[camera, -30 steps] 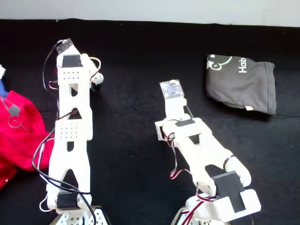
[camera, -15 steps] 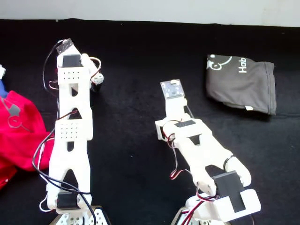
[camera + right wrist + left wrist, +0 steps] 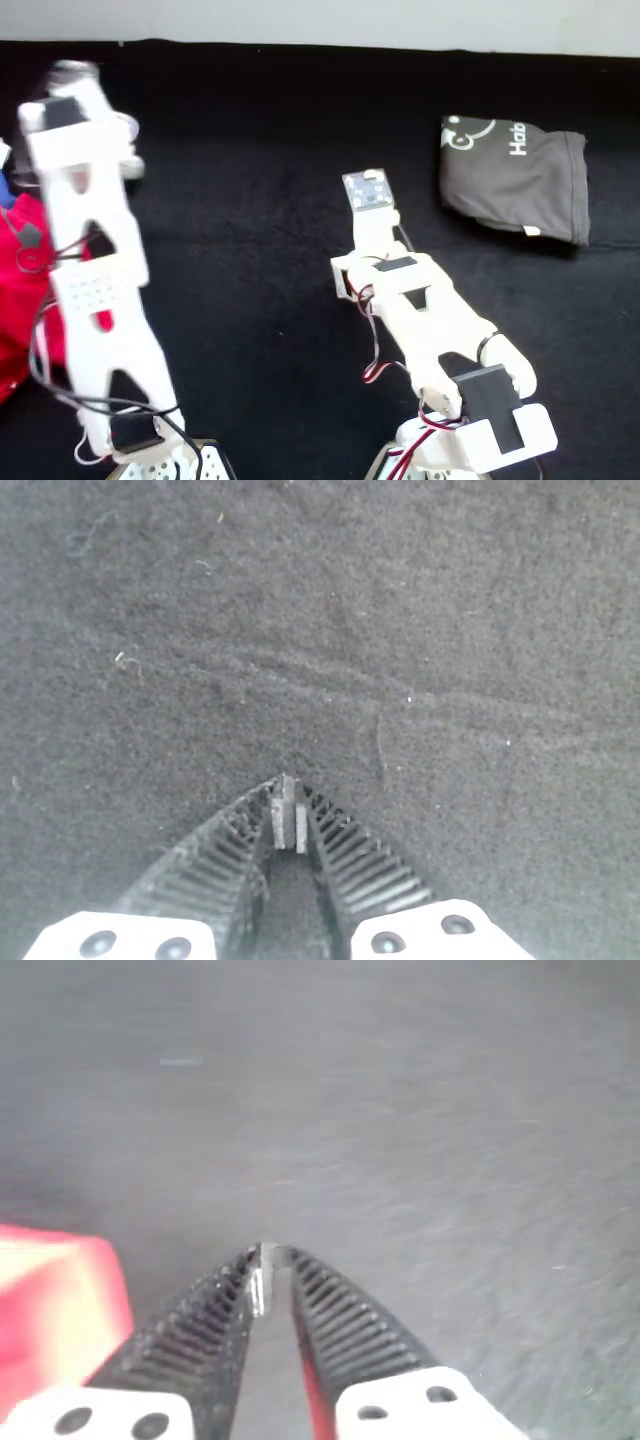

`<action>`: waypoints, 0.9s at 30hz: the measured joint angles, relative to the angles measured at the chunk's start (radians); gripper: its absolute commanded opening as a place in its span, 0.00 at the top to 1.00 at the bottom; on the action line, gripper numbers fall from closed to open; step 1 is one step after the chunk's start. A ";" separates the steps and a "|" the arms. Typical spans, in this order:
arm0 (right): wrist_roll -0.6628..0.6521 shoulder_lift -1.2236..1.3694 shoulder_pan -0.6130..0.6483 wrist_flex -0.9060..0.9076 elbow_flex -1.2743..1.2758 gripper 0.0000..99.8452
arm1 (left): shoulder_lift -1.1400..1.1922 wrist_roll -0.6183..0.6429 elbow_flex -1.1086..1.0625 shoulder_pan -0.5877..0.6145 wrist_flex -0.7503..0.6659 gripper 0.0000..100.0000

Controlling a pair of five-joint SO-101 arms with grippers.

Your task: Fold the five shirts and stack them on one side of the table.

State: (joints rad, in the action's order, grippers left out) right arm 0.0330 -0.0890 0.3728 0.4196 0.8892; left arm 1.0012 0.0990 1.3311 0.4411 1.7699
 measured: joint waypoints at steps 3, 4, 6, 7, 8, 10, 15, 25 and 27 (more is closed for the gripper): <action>0.000 0.000 0.000 0.000 0.000 0.99 | -0.226 -0.061 -0.210 0.058 0.000 0.85; 0.000 0.000 0.000 0.000 0.000 0.99 | -0.305 -0.083 -0.293 0.074 0.000 0.85; 0.000 0.000 0.000 0.000 0.000 0.99 | -0.465 -0.120 -0.466 0.100 0.000 0.85; 0.000 0.000 0.000 0.000 0.000 0.99 | -0.543 -0.132 -0.552 0.110 0.000 0.85; 0.000 0.000 0.000 0.000 0.000 0.99 | -0.617 -0.138 -0.640 0.120 0.000 0.85; 0.000 0.000 0.000 -0.002 0.000 0.99 | -0.758 -0.144 -0.799 0.135 0.000 0.85; 0.002 0.000 0.000 -0.008 0.009 0.99 | -1.013 -0.146 -1.128 0.198 0.000 0.85; 0.002 0.000 0.000 -0.009 0.009 0.99 | -1.065 -0.172 -1.410 0.264 -0.086 0.77; 0.002 0.000 0.000 -0.009 0.009 0.99 | -1.054 -0.224 -1.453 0.285 -0.127 0.77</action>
State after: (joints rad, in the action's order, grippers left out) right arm 0.0345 -0.0890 0.3728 0.4104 0.8984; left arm -0.0529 -0.1250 -0.1220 0.7265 1.6425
